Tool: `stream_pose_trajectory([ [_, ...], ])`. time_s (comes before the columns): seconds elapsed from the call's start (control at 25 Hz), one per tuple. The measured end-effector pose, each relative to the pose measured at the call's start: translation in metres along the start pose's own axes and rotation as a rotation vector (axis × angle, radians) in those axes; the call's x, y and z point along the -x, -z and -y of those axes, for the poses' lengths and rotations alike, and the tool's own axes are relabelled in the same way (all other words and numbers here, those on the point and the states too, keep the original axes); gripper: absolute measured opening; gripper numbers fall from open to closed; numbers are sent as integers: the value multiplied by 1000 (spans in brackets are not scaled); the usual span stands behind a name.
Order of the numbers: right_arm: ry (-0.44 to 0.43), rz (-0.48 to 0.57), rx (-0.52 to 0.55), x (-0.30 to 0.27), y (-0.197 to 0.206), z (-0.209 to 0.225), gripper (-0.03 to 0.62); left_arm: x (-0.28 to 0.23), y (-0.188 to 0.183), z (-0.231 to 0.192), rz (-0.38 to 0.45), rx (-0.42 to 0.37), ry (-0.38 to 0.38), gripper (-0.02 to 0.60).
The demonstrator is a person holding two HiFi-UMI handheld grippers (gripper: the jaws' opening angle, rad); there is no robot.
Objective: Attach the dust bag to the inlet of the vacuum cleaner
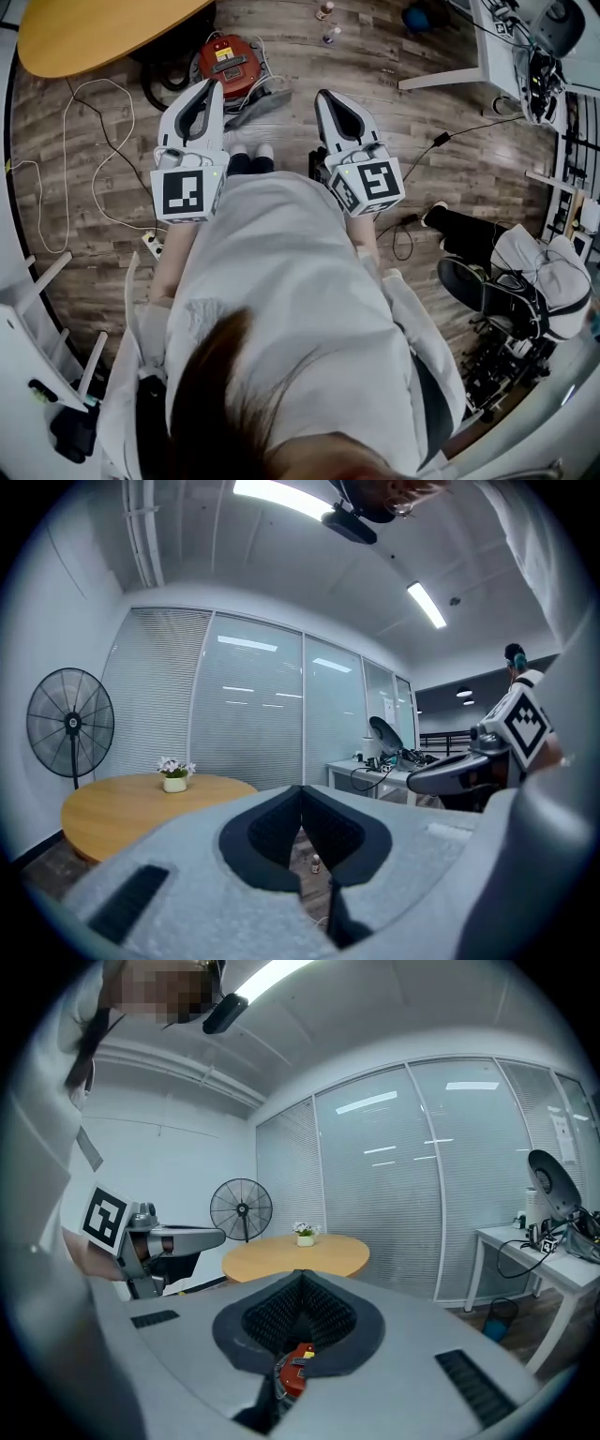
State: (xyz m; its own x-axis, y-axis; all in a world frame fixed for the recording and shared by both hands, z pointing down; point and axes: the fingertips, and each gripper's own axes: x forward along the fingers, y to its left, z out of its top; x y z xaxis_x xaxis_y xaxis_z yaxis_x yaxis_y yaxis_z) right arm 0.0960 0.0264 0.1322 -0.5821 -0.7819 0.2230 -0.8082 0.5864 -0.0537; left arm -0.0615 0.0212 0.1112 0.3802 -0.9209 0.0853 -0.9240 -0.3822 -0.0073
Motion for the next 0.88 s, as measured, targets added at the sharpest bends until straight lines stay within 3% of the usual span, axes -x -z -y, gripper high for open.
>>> stream_pose_trajectory([
  [0.88,42,-12,-32,-7,5,24,2,-26,7,5,-32,-9,59,18],
])
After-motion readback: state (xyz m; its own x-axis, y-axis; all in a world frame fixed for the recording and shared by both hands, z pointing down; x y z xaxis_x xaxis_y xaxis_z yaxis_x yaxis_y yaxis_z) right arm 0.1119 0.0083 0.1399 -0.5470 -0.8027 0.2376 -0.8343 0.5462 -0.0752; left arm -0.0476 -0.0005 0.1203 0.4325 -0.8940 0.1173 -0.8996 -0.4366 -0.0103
